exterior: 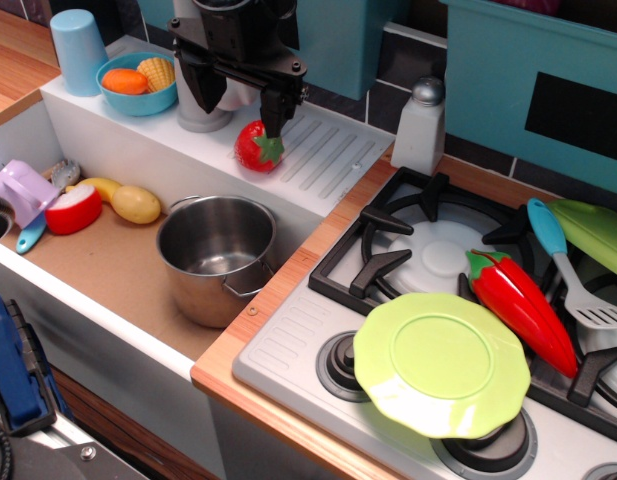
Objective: Put strawberry in pot
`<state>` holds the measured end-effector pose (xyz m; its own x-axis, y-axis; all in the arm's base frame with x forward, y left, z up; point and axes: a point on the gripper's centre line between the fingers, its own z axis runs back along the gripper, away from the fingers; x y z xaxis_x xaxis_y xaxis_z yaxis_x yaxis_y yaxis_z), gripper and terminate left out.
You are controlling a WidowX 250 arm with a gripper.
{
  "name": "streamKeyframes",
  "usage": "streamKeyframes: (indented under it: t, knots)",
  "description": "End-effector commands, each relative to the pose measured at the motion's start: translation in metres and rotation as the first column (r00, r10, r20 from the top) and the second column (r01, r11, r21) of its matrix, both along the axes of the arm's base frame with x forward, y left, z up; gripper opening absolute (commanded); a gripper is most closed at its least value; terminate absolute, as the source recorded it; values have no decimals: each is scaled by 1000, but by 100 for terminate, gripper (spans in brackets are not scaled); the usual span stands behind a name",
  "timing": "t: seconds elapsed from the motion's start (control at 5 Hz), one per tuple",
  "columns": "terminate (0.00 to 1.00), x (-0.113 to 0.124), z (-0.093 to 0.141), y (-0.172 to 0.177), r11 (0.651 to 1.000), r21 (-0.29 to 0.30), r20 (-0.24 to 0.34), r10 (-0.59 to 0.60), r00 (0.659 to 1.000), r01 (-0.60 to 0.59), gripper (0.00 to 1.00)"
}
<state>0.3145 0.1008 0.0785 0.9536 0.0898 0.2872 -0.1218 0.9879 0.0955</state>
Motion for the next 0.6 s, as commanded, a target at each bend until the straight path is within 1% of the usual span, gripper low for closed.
streamKeyframes:
  t: [0.0, 0.2, 0.4]
  knots:
    - [0, 0, 0, 0, 1000, 0, 0, 0, 1000, 0, 100]
    - [0, 3, -6, 2, 999, 36, 39, -25, 999, 24, 100]
    - [0, 8, -11, 6, 999, 32, 48, -37, 998, 36, 100]
